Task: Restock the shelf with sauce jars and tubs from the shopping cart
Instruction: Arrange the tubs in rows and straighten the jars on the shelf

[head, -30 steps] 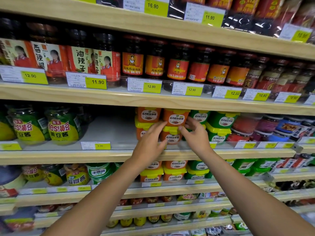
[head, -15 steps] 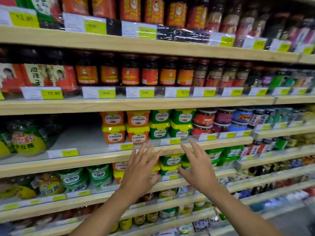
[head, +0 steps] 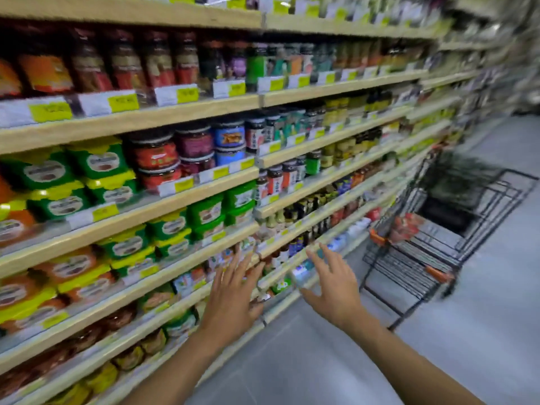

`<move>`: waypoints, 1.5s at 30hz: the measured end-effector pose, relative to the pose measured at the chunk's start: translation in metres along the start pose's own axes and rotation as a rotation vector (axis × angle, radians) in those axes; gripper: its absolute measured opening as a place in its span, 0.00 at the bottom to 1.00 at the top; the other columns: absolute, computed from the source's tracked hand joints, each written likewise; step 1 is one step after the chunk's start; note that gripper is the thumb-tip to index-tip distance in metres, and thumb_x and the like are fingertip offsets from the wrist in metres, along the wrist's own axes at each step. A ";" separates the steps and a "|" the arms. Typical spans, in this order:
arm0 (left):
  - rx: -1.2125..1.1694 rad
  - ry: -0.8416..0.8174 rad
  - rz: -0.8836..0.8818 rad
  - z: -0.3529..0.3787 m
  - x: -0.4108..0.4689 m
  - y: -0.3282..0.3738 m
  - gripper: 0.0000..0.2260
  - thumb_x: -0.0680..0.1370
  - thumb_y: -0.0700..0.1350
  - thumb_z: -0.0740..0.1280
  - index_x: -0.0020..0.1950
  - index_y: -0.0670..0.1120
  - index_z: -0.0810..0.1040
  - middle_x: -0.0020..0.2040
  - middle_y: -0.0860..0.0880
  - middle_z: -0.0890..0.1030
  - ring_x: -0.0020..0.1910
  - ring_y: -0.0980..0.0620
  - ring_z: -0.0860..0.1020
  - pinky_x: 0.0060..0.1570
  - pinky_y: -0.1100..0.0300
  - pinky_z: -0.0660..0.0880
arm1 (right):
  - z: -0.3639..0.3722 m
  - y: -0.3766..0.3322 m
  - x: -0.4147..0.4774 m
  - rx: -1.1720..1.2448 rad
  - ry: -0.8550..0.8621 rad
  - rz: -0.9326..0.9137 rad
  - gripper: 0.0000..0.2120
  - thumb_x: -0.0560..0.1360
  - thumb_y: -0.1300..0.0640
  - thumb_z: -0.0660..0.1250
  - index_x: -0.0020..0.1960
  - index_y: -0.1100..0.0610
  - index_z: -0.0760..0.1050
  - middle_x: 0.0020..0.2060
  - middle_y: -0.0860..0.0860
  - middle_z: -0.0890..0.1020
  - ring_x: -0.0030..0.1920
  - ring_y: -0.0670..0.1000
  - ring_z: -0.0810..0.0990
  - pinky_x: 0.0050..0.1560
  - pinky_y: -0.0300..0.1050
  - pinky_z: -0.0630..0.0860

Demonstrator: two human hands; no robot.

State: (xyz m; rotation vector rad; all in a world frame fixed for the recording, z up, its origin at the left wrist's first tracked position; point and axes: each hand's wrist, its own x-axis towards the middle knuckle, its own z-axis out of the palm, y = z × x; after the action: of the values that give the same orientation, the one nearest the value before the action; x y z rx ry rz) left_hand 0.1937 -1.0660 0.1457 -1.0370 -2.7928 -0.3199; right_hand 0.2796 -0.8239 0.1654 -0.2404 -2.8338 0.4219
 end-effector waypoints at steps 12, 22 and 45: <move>-0.292 -0.164 0.106 0.091 0.101 0.190 0.38 0.73 0.66 0.64 0.81 0.54 0.61 0.83 0.49 0.56 0.81 0.44 0.55 0.77 0.47 0.57 | -0.049 0.184 -0.081 0.183 0.088 0.552 0.39 0.71 0.37 0.70 0.78 0.45 0.61 0.79 0.50 0.58 0.76 0.55 0.63 0.71 0.54 0.68; -0.433 -0.227 0.243 0.148 0.224 0.267 0.35 0.78 0.59 0.69 0.81 0.55 0.58 0.82 0.52 0.55 0.81 0.47 0.52 0.78 0.51 0.54 | -0.071 0.298 -0.049 0.250 0.160 0.739 0.38 0.74 0.42 0.72 0.78 0.49 0.60 0.78 0.49 0.59 0.78 0.50 0.57 0.75 0.46 0.59; -0.086 -0.390 0.561 0.281 0.576 0.347 0.36 0.80 0.55 0.67 0.83 0.54 0.51 0.84 0.50 0.47 0.82 0.47 0.44 0.77 0.50 0.40 | -0.071 0.586 0.165 -0.184 -0.075 0.723 0.41 0.70 0.44 0.76 0.78 0.49 0.61 0.78 0.55 0.62 0.76 0.60 0.64 0.74 0.58 0.64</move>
State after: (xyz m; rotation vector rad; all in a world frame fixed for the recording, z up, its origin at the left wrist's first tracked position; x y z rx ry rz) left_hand -0.0281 -0.3787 0.0456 -2.0215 -2.6415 -0.1797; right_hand 0.2151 -0.2191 0.0904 -1.3224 -2.7695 0.3004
